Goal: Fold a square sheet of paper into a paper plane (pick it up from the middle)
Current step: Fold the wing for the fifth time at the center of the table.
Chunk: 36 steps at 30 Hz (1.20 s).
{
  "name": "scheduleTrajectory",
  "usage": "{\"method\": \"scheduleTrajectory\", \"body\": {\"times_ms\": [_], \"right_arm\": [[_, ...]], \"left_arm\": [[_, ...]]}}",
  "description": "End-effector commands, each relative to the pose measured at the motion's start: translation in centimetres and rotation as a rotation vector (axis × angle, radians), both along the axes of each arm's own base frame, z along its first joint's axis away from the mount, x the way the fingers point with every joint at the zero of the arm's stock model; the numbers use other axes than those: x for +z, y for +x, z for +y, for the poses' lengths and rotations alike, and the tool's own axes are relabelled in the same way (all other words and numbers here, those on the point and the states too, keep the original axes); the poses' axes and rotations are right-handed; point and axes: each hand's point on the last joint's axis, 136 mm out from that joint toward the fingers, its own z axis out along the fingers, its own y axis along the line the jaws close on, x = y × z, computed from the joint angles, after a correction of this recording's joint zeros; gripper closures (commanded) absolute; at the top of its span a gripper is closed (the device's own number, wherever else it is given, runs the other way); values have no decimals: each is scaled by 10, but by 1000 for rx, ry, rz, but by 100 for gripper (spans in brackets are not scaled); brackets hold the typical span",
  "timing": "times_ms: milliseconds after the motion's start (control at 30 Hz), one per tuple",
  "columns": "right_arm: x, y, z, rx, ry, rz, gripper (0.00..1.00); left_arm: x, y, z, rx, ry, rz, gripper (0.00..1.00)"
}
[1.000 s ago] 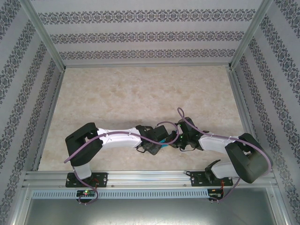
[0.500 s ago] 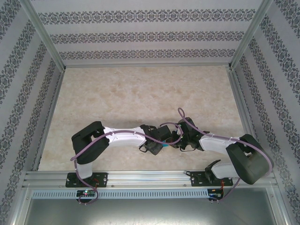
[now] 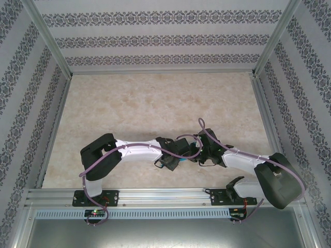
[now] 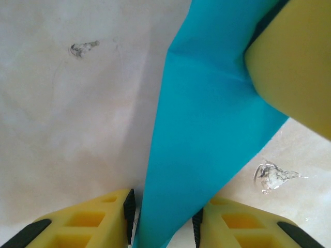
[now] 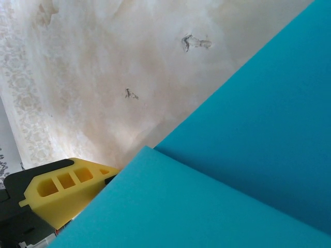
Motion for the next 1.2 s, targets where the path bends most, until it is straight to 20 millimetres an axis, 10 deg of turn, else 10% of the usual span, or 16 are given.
{"method": "scheduleTrajectory", "body": {"times_ms": [0, 733, 1167], "right_arm": [[-4, -11, -2, 1, -13, 33, 100], [-35, -36, -28, -2, -169, 120, 100], [-44, -36, -33, 17, -244, 147, 100]], "left_arm": [[-16, 20, 22, 57, 106, -69, 63], [-21, 11, 24, 31, 97, -34, 64], [10, 0, 14, -21, -19, 7, 53]]}}
